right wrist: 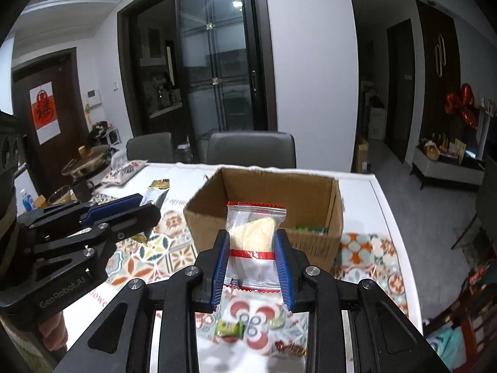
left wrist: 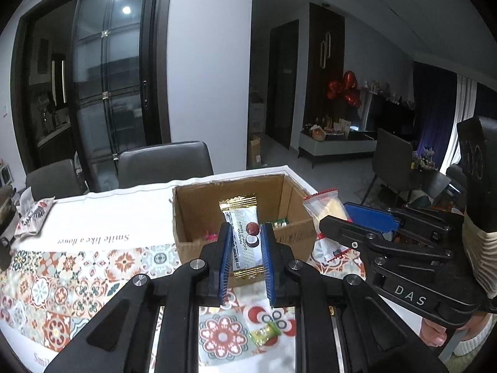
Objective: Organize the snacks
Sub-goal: 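Carry both snacks over the box and open both grippers to drop them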
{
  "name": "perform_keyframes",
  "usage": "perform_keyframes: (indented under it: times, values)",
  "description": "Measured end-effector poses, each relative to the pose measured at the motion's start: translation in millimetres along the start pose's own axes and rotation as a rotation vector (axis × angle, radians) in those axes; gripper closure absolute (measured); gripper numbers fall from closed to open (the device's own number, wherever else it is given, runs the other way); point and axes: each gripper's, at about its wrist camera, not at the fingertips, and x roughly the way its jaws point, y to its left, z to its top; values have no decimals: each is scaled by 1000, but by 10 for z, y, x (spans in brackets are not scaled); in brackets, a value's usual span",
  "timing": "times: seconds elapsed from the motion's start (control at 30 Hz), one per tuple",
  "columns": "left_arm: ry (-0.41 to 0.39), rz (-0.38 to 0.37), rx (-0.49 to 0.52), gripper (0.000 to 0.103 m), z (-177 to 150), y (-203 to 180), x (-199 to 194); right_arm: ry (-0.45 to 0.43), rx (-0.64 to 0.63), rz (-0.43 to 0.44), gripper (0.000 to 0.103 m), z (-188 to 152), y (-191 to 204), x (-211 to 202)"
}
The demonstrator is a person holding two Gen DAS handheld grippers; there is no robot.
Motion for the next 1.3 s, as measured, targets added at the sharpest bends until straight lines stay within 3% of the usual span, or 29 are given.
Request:
perform_keyframes:
  times: [0.63,1.3]
  values:
    - [77,-12,-21,84,440,208,710,62,-23,7,72,456,-229,669]
    - [268,-7,-63,83,351,414,1674,182,-1,-17,72,435,-482,1428]
